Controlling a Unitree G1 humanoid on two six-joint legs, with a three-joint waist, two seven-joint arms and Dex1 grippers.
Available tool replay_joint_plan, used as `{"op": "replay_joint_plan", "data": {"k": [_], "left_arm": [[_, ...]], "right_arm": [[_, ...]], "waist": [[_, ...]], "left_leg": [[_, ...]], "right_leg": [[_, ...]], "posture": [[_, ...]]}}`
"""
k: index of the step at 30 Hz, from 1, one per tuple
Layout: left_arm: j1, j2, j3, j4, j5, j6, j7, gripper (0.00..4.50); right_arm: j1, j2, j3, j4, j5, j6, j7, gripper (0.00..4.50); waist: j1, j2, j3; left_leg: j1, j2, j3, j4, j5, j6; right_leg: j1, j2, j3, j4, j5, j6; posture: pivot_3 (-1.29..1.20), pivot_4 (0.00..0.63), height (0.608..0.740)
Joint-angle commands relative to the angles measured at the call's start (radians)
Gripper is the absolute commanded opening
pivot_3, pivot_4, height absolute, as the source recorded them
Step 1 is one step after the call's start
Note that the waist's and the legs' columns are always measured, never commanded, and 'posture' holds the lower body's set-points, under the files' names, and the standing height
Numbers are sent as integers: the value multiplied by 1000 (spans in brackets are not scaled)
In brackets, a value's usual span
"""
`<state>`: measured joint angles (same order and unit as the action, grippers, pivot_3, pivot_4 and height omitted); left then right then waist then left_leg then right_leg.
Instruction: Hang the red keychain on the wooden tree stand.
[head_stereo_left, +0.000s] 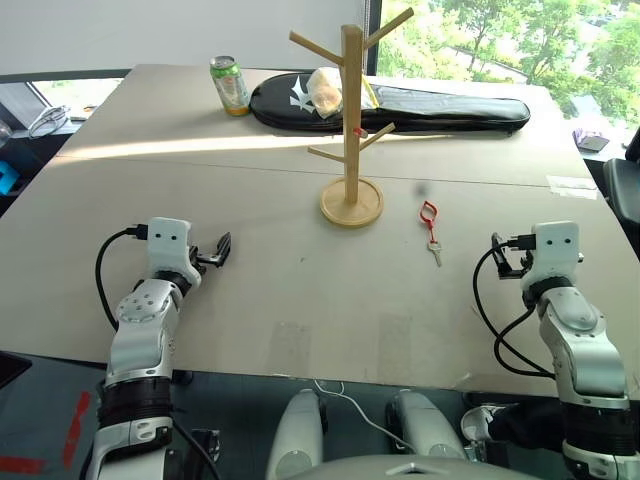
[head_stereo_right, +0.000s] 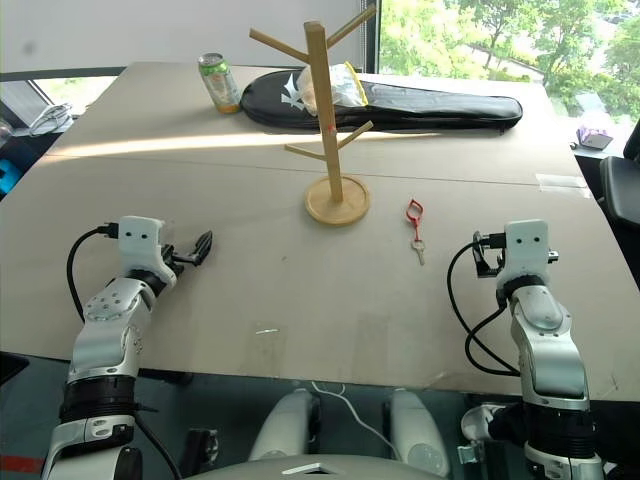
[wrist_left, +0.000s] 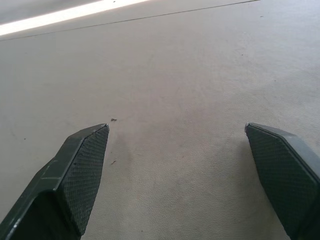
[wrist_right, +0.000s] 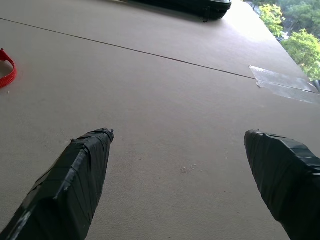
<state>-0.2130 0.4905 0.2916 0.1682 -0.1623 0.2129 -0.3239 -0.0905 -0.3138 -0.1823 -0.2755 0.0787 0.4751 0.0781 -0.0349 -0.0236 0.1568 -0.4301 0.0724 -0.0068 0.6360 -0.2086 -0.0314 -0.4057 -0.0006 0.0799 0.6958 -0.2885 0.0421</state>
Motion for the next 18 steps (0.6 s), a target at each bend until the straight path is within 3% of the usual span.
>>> {"op": "replay_joint_plan", "data": {"k": [1,4,7,13,18], "left_arm": [[-1,68,-26,-55,-16,29,-96,4485],[-27,170,-92,-209,-109,128,-312,4485],[-54,209,-169,-332,-178,218,-425,4485],[-146,231,-282,-486,-287,365,-563,4485],[-236,226,-334,-505,-322,406,-630,4485]], "right_arm": [[-37,-13,13,-87,46,84,45,4500],[-110,-21,60,-188,172,307,133,4500],[-176,3,72,-214,231,430,137,4500],[-255,28,108,-154,229,497,111,4500],[-290,73,133,-73,208,477,78,4500]], "waist": [[0,0,0],[-7,0,1],[-4,0,1],[-4,0,1],[-10,0,1]], "left_leg": [[0,0,0,0,0,0],[-1,1,-1,0,0,0],[-1,1,-1,0,0,0],[-2,0,-1,0,0,0],[-1,0,-1,0,0,0]], "right_leg": [[0,0,0,0,0,0],[0,1,0,1,0,0],[0,1,-1,0,0,0],[0,0,-1,-1,0,0],[0,1,-1,0,0,0]], "posture": [[0,150,740],[0,150,740],[0,150,740],[0,150,740],[0,150,740]]}}
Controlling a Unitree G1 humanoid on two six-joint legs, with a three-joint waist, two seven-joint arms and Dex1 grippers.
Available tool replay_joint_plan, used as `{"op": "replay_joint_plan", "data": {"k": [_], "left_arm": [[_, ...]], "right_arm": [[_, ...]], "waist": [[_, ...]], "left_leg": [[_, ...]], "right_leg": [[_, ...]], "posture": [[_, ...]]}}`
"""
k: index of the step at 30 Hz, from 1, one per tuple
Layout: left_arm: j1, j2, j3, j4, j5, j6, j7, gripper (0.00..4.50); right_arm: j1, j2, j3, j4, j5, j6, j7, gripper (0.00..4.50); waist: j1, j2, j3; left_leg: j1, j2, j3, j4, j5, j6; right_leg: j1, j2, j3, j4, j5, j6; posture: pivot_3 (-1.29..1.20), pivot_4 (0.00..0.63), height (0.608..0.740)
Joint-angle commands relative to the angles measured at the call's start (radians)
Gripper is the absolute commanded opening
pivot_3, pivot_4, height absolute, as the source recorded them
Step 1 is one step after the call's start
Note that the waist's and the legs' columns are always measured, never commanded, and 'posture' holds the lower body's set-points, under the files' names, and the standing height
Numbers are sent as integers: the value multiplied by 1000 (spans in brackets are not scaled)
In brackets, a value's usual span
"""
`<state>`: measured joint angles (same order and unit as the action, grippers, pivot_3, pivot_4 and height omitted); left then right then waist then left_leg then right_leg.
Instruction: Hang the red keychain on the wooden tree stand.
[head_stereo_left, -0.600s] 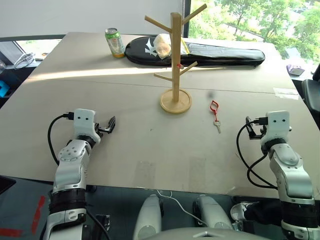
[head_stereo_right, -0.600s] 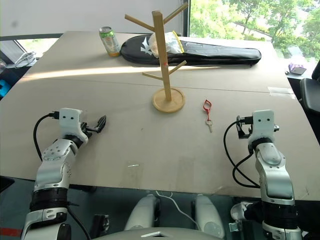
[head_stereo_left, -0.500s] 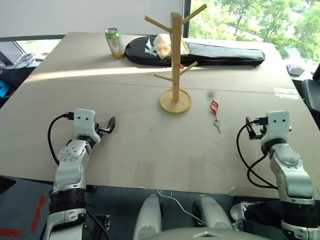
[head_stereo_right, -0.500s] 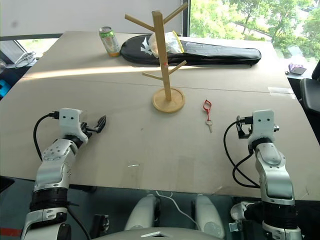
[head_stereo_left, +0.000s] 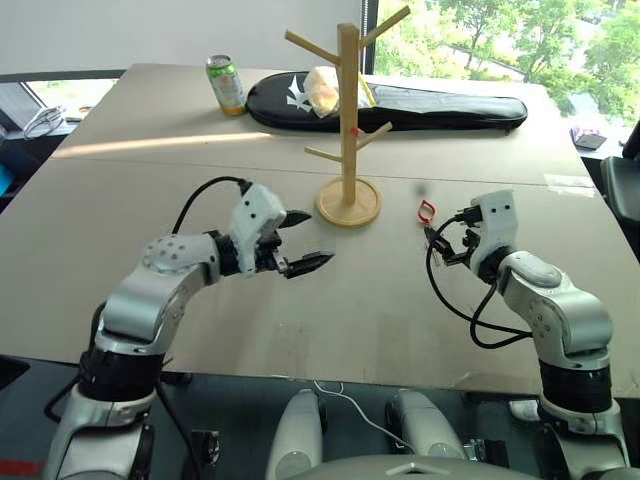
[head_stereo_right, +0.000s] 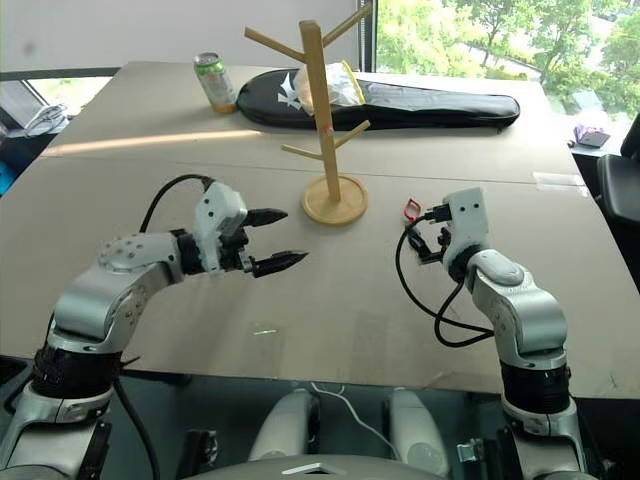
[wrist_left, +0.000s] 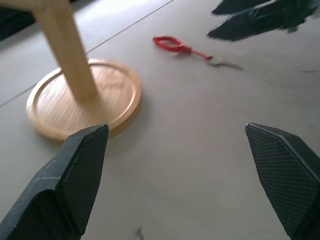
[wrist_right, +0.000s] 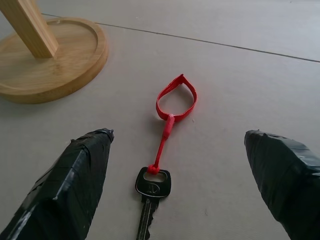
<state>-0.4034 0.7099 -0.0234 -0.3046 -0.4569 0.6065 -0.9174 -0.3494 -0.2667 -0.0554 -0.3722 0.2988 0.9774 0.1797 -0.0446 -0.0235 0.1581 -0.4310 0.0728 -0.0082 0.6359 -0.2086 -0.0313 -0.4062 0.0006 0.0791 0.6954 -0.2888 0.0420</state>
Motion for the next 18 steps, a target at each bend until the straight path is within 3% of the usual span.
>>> {"op": "replay_joint_plan", "data": {"k": [1,18], "left_arm": [[-62,5,-23,-28,-30,13,-47,4485],[-116,5,-10,18,-22,1,-73,4485]], "right_arm": [[-36,32,20,42,-22,-42,-22,4500],[-82,71,72,339,-135,-291,-8,4500]], "waist": [[0,0,0],[2,0,0]], "left_leg": [[0,0,0,0,0,0],[-1,0,0,0,0,0]], "right_leg": [[0,0,0,0,0,0],[-1,0,0,0,0,0]], "posture": [[0,150,740],[0,150,740]]}}
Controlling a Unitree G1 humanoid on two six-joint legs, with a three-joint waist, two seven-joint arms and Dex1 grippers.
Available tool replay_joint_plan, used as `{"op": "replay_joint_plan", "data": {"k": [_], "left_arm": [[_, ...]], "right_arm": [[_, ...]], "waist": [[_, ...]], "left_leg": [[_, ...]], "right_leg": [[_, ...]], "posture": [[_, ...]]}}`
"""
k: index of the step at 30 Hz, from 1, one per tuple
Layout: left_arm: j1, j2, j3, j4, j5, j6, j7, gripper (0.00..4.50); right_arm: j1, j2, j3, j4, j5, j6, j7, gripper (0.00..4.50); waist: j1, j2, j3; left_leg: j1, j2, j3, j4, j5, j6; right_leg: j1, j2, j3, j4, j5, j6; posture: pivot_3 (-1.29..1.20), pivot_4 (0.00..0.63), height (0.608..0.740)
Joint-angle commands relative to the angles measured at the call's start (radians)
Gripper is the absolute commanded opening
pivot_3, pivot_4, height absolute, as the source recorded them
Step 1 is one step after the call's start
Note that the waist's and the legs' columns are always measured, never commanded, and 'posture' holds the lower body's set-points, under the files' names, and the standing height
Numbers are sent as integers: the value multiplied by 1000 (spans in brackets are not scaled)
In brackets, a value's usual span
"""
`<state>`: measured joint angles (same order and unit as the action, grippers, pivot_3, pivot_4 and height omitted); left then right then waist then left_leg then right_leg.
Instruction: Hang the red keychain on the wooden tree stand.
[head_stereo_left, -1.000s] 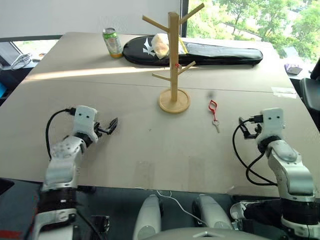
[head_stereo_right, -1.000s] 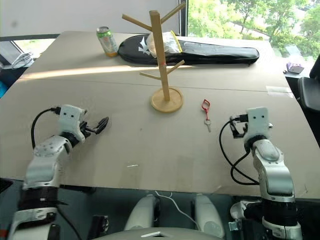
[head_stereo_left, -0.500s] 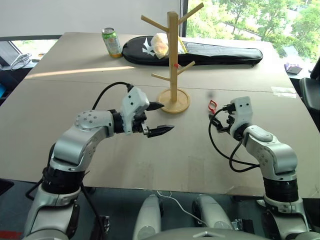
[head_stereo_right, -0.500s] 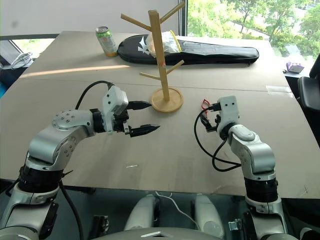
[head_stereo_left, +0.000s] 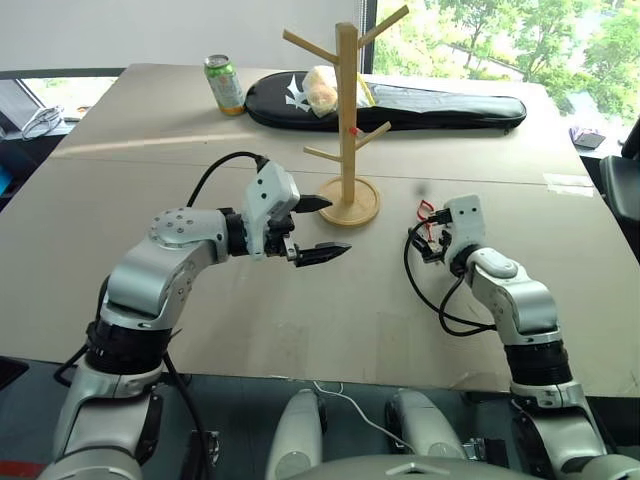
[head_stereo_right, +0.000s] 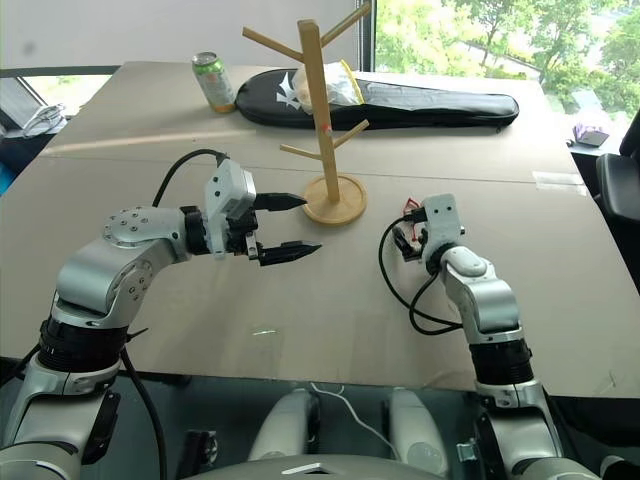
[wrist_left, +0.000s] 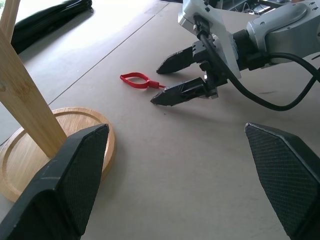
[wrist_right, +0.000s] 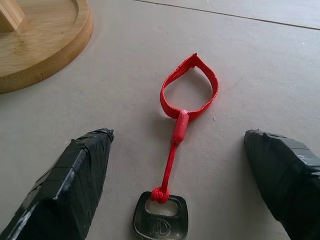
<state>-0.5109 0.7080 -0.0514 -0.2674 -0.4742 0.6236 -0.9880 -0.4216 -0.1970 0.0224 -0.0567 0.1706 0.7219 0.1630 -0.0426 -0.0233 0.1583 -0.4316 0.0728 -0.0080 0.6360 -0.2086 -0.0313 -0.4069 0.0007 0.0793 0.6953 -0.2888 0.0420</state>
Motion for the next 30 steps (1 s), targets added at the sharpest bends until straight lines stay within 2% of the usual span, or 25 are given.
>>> {"op": "replay_joint_plan", "data": {"k": [1,2,3,4,5,9,11,16,19,26,30], "left_arm": [[-9,7,19,-19,-5,-17,-2,4500],[-11,7,20,-19,-5,-16,-1,4500],[-11,7,21,-19,-6,-15,0,4500],[-11,6,21,-21,-6,-14,1,4500],[-9,6,22,-22,-7,-13,1,4500],[-3,8,23,-26,-8,-14,1,4500],[-2,8,25,-29,-11,-12,1,4500],[5,7,37,-47,-27,3,9,4500],[26,17,63,-64,-44,9,12,4500],[89,18,283,-171,-297,217,119,4500],[94,18,371,-198,-417,304,196,4500]], "right_arm": [[-11,2,-5,32,-8,-45,15,3999],[-12,0,0,41,-9,-57,26,3759],[-13,-2,5,48,-11,-69,36,3249],[-13,-3,9,54,-13,-79,44,2939],[-13,-4,11,58,-14,-85,49,2383],[-15,-7,21,69,-23,-102,66,643],[-15,-10,27,73,-30,-110,77,50],[14,-18,36,41,-40,-113,101,50],[64,-55,31,-44,-14,-114,161,50],[190,-155,-72,-451,258,-117,390,50],[151,-177,-70,-516,280,-178,416,50]], "waist": [[-1,0,0],[-1,0,0],[-2,0,0],[-3,0,0],[-4,0,0],[-3,0,0],[-3,0,0],[-3,0,0],[0,0,0],[-1,1,2],[-1,0,2]], "left_leg": [[0,0,0,0,0,0],[0,0,0,0,0,0],[0,0,0,0,0,0],[0,0,0,0,0,0],[1,0,0,0,0,0],[0,0,0,0,0,0],[0,0,0,0,0,0],[0,0,0,0,0,0],[0,0,0,0,0,0],[-1,0,0,0,0,0],[1,0,-1,0,0,0]], "right_leg": [[0,0,0,0,0,0],[0,0,0,0,0,0],[0,0,0,0,0,0],[0,0,0,0,0,0],[0,0,0,0,0,0],[0,0,0,0,0,0],[0,0,0,0,0,0],[0,0,0,0,0,0],[0,0,0,0,0,0],[-1,0,1,0,0,0],[0,0,0,0,0,0]], "posture": [[0,150,740],[0,150,740],[0,150,740],[0,150,740],[0,150,740],[0,150,740],[0,150,740],[0,150,740],[0,150,740],[0,150,740],[0,150,740]]}}
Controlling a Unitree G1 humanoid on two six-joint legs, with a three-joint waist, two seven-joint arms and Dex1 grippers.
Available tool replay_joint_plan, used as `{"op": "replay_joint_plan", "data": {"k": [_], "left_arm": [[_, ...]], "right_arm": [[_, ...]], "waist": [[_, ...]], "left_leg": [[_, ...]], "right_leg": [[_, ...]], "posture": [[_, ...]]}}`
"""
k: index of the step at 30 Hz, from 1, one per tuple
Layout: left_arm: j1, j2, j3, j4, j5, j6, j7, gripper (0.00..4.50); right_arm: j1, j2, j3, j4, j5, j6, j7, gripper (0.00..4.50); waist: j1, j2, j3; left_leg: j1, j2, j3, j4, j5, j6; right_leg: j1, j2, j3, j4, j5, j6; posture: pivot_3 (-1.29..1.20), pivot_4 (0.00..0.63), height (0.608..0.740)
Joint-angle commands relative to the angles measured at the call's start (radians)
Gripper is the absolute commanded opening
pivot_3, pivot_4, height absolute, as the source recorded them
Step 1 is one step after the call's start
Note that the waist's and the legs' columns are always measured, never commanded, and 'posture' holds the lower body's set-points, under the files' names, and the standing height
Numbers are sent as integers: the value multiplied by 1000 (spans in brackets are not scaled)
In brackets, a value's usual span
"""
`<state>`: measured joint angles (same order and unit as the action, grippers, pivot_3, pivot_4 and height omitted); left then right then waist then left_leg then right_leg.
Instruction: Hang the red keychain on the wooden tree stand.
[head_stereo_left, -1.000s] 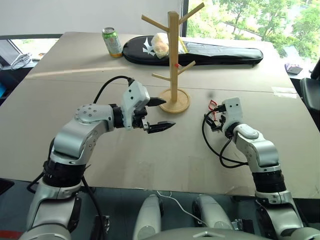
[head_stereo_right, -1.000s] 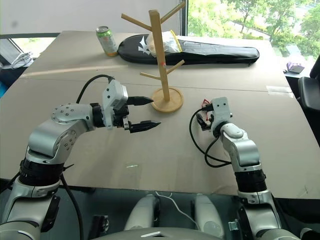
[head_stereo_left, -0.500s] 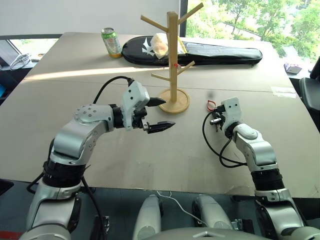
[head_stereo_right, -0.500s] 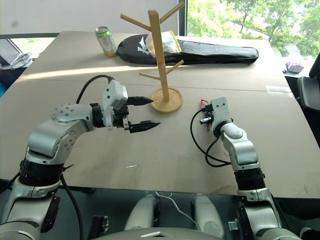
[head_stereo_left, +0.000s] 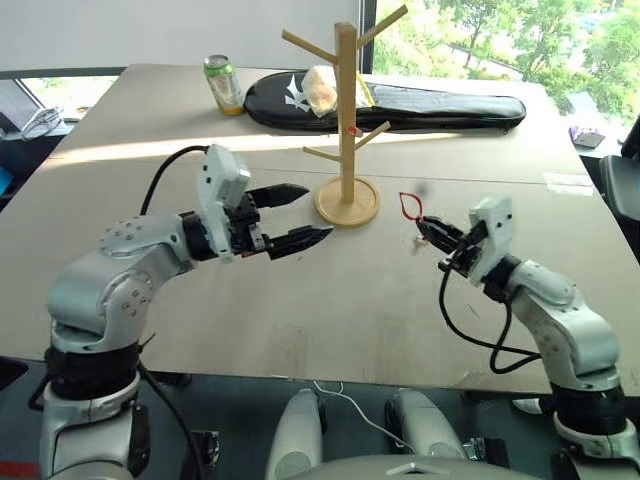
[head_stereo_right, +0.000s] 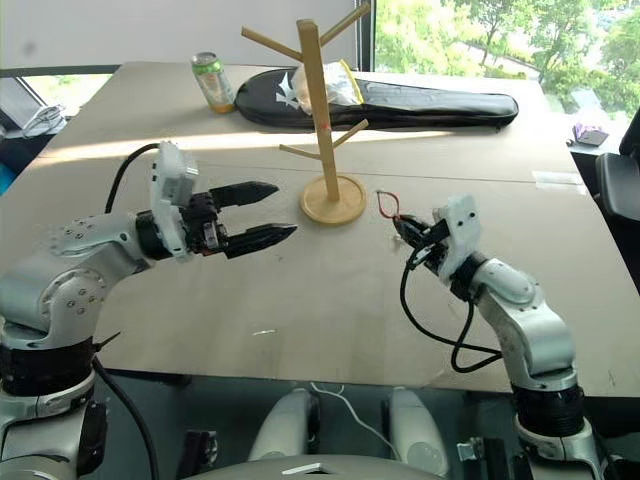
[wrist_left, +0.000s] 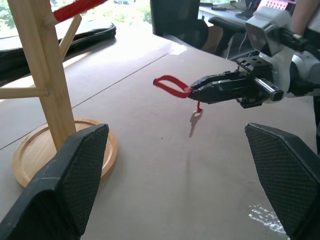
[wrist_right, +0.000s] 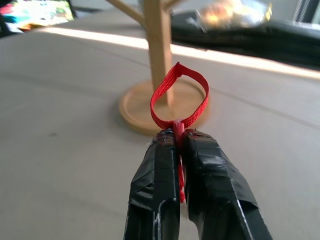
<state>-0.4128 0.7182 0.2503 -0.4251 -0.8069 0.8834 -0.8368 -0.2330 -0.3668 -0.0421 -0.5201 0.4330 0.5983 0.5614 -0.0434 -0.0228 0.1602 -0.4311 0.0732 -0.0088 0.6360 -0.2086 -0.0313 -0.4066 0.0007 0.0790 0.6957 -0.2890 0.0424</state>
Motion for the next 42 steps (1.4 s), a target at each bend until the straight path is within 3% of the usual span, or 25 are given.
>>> {"op": "replay_joint_plan", "data": {"k": [1,7,14,35,38,41,42], "left_arm": [[-13,6,97,-42,-127,66,71,4500],[-72,-3,192,-36,-335,134,226,4500],[-72,13,201,-51,-419,117,318,4500],[-78,31,160,-41,-464,55,359,4500],[-74,38,159,-38,-462,52,354,4500],[-75,48,155,-28,-457,49,347,4500],[-75,58,152,-22,-450,52,344,4500]], "right_arm": [[-60,-9,7,-52,-2,-89,20,50],[-199,22,92,35,-107,-283,33,50],[-292,69,118,185,-156,-379,15,50],[-369,91,165,376,-247,-376,19,50],[-364,85,162,373,-249,-367,27,939],[-359,68,152,365,-242,-357,44,2335],[-354,56,145,356,-233,-350,55,2550]], "waist": [[0,0,0],[3,-1,1],[3,-1,1],[4,-1,1],[4,-1,1],[4,-1,1],[4,-1,1]], "left_leg": [[0,0,0,0,0,0],[-1,0,0,0,0,0],[-1,0,0,0,0,0],[-1,0,0,0,0,0],[0,0,0,0,0,0],[-1,0,0,0,0,0],[0,0,0,0,0,0]], "right_leg": [[0,0,0,0,0,0],[0,0,0,0,0,0],[0,-1,-1,0,0,0],[0,-1,-1,0,0,-1],[0,-1,-1,0,0,-1],[0,-1,-1,0,0,-1],[0,-1,-1,0,0,-1]], "posture": [[0,150,740],[0,150,740],[0,150,740],[0,150,740],[0,150,740],[0,150,740],[0,150,740]]}}
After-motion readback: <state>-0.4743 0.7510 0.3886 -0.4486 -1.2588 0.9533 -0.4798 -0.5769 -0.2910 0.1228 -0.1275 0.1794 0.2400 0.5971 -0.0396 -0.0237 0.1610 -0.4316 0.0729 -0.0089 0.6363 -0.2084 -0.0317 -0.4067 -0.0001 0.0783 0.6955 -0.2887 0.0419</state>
